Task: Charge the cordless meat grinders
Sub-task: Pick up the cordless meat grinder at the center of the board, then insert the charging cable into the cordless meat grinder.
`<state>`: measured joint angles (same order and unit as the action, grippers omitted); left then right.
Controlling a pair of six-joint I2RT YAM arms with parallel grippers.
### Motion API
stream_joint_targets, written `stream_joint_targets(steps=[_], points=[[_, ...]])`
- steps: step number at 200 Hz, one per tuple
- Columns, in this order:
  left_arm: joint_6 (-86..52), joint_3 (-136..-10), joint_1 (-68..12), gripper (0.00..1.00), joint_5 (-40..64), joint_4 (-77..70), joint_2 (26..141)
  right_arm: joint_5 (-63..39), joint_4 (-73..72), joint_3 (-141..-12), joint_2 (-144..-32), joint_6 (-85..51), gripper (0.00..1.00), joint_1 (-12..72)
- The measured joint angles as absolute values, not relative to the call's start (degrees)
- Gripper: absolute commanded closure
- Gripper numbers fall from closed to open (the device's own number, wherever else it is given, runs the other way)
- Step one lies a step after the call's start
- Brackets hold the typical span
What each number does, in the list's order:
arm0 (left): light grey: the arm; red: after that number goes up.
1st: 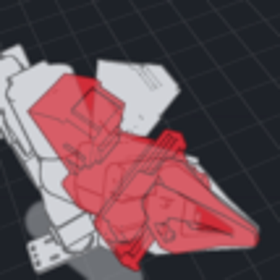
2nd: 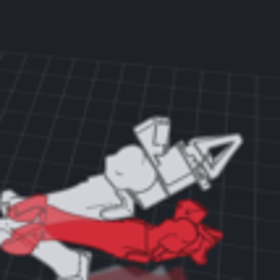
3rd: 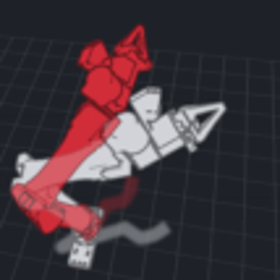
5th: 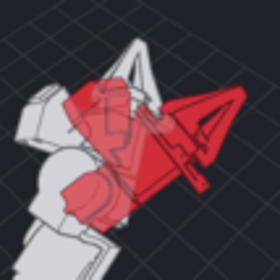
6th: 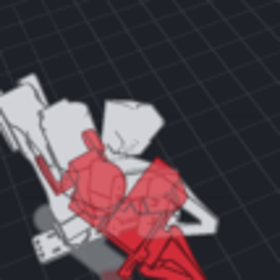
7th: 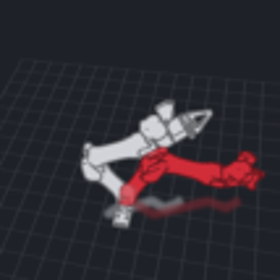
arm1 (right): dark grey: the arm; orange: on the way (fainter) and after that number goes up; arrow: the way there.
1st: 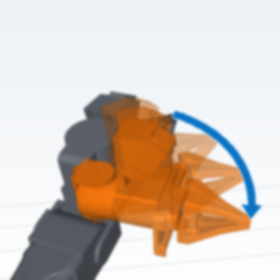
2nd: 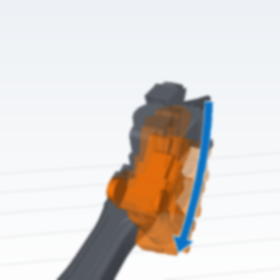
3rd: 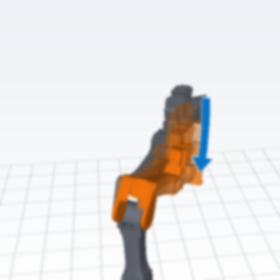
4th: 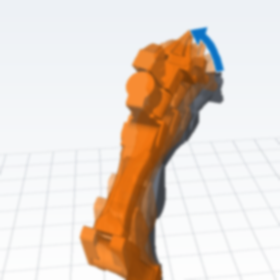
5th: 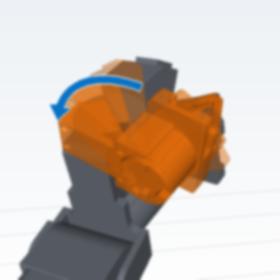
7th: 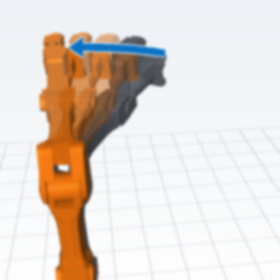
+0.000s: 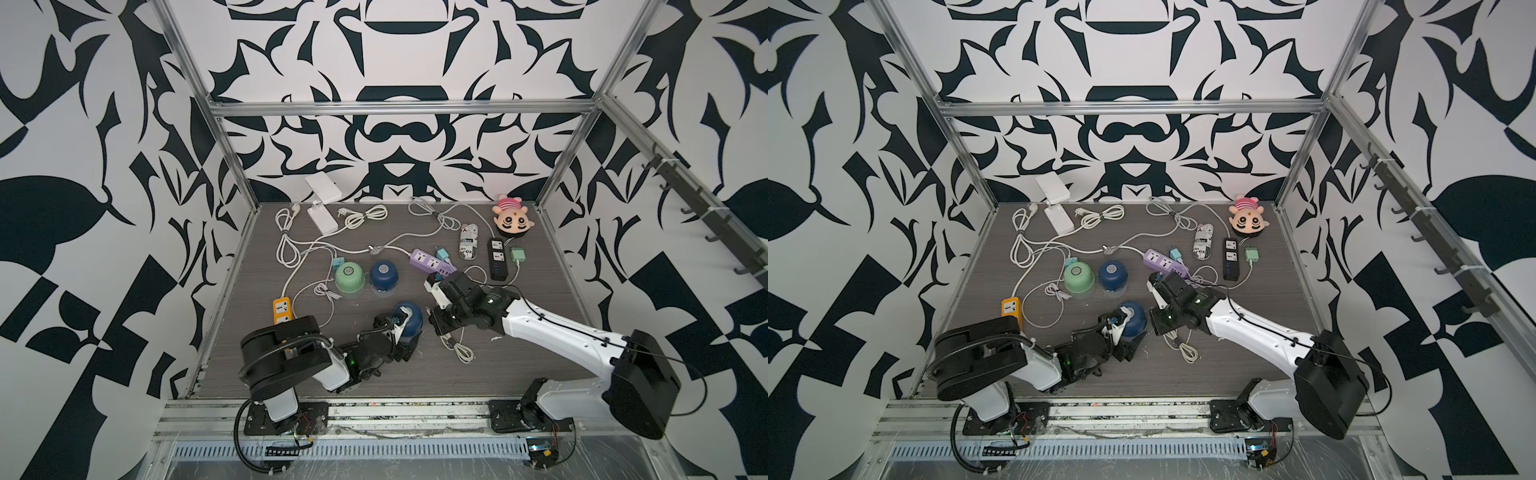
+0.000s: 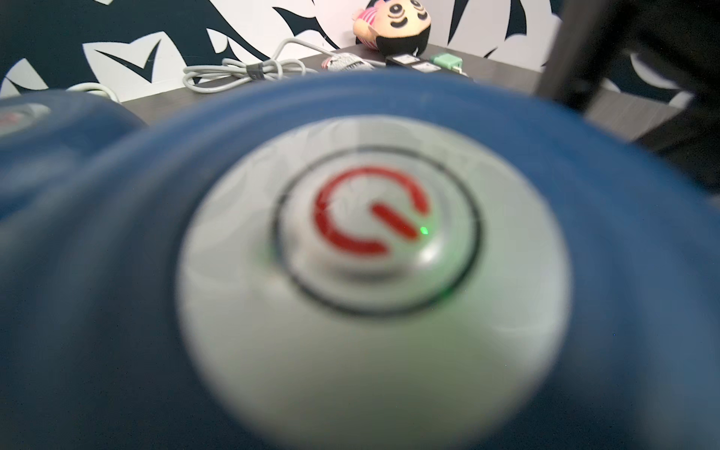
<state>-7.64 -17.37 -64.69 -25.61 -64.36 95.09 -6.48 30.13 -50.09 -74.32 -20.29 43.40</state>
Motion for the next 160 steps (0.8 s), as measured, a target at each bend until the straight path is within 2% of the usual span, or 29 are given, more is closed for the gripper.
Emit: stream_joint_targets(steps=[69,160], points=[[-4.9,-21.6,-59.8,0.39,-16.8,-46.6,85.6,-4.3,43.6,-58.0,-69.1,-13.2,1.00,45.3],[-2.7,-24.4,-59.3,0.42,-13.2,-37.8,83.9,-2.1,48.8,-64.3,-75.3,-9.3,1.00,51.4]])
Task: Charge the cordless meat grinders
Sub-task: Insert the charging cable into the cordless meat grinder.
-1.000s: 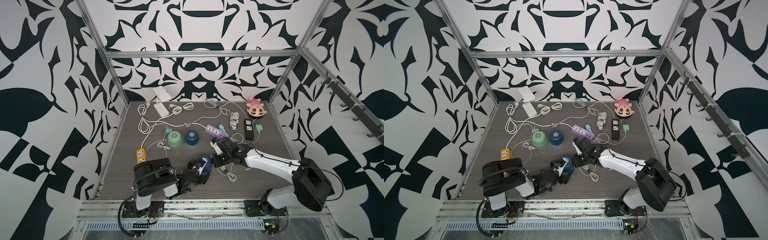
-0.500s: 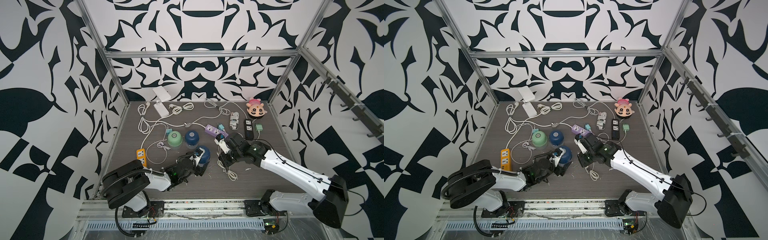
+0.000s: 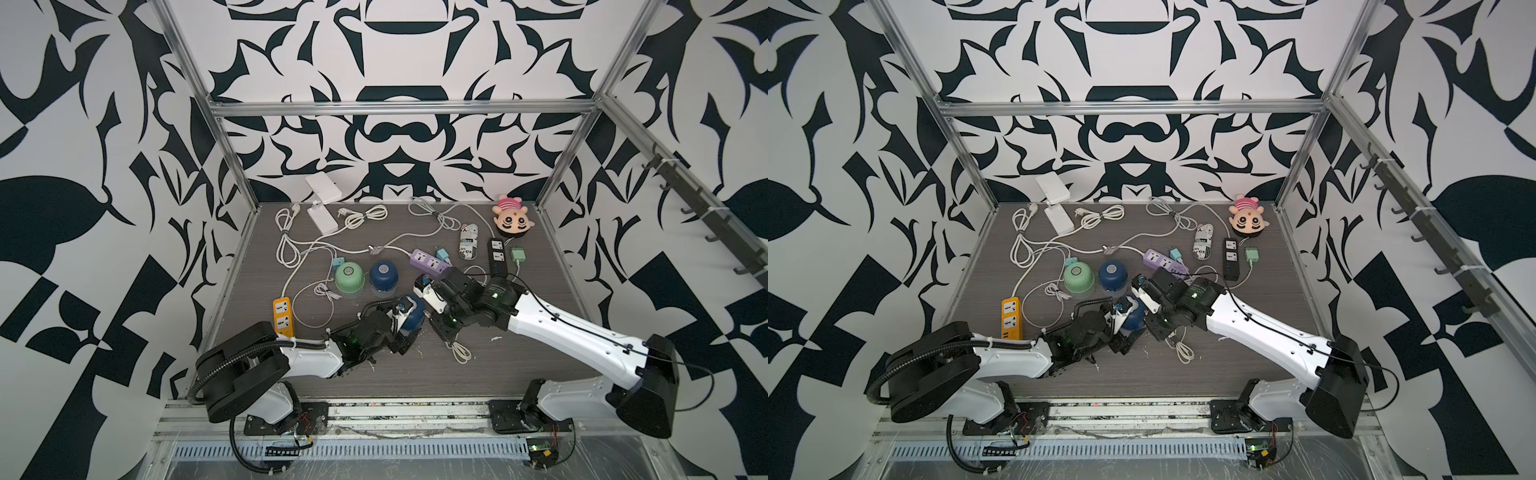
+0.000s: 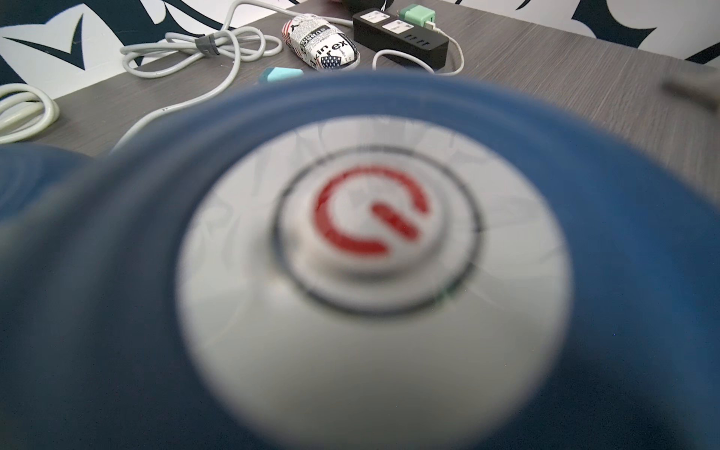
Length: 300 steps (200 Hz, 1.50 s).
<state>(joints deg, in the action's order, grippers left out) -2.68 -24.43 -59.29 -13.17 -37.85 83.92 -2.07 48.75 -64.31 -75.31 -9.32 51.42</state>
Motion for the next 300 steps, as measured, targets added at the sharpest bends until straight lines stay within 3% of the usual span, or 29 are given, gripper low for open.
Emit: stream_joint_targets(steps=[300], points=[[-2.9,-24.4,-59.2,0.43,-13.1,-37.7,83.9,-2.1,50.4,-65.5,-76.9,-8.5,1.00,52.8]])
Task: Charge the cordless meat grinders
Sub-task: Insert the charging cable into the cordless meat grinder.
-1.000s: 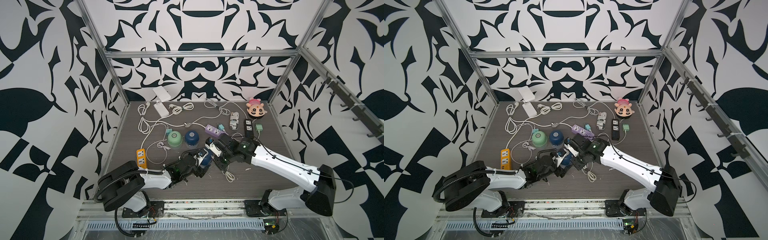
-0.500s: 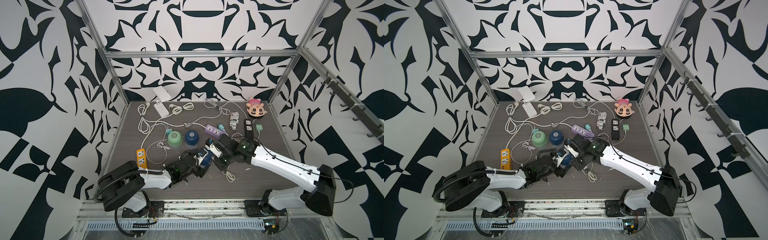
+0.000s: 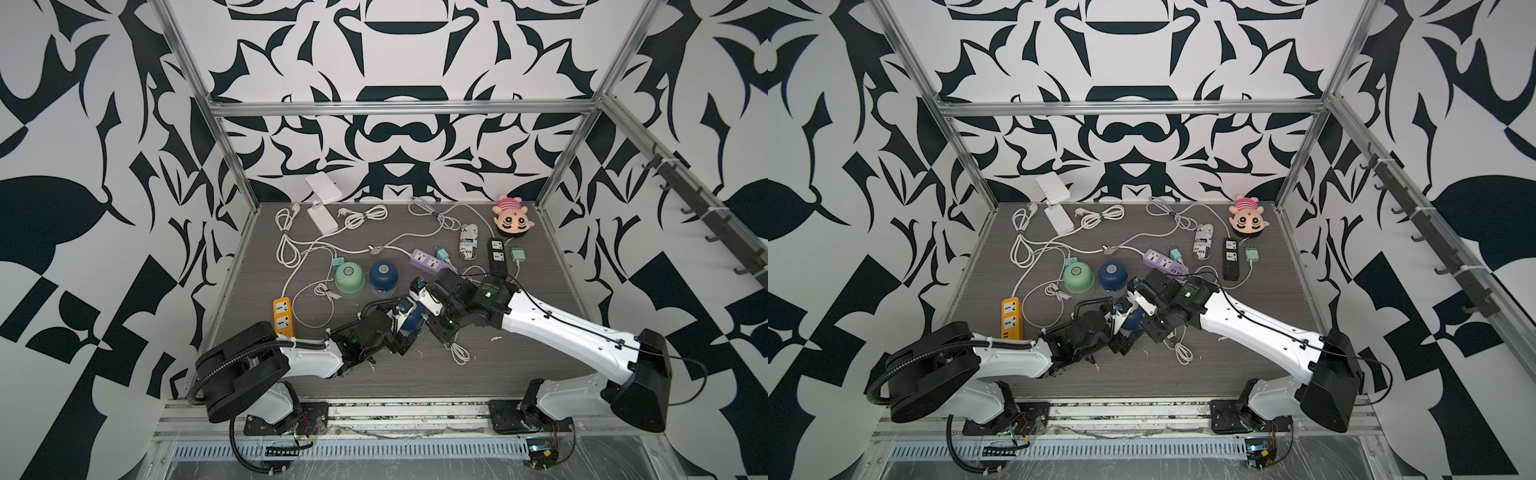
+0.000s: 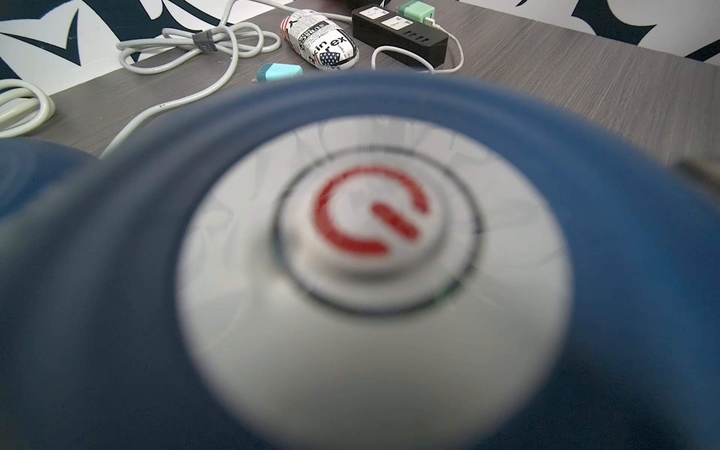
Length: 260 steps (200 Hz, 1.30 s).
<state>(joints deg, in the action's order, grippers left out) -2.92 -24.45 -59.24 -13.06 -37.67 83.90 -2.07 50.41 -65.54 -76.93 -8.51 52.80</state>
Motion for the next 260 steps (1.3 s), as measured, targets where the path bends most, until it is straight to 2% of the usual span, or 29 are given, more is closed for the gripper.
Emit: stream_joint_targets(steps=[260], points=[[-3.1,-24.9,-59.2,0.44,-12.3,-35.3,83.5,-0.6,50.8,-65.5,-77.7,-8.5,1.00,53.8]])
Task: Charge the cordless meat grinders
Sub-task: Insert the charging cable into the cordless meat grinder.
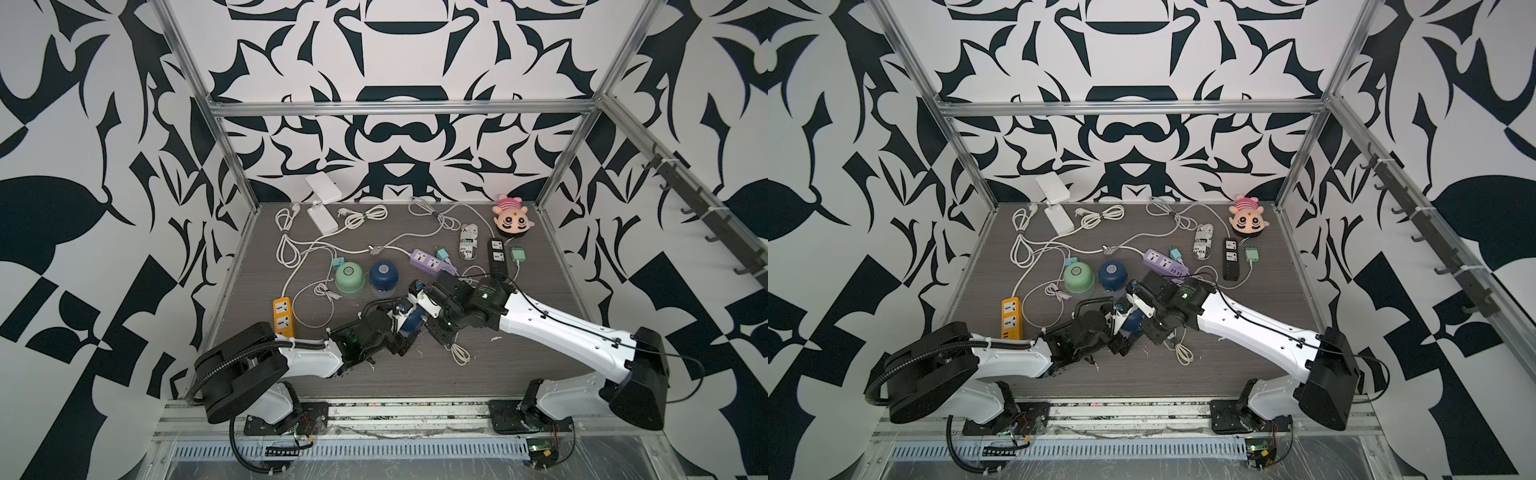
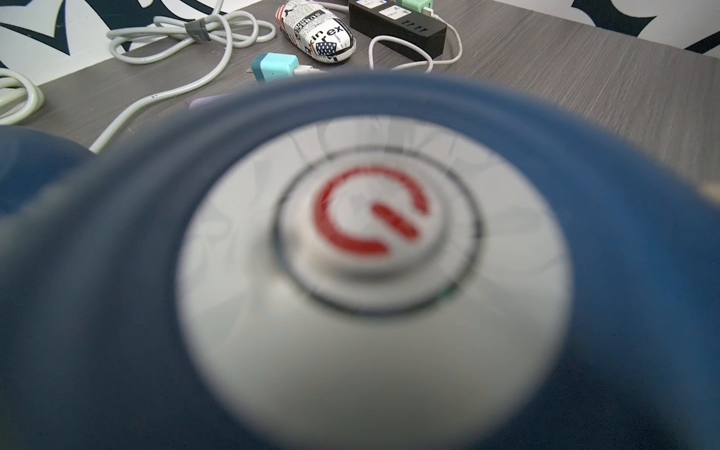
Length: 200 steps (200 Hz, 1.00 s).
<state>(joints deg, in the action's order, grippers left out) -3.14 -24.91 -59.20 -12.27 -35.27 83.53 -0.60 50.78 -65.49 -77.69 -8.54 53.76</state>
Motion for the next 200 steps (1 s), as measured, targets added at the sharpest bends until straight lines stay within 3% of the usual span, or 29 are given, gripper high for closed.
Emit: stream_joint_targets(steps=[200], points=[[-3.0,-25.9,-59.2,0.51,-10.3,-31.7,83.5,0.4,51.4,-66.1,-79.5,-8.4,1.00,53.8]])
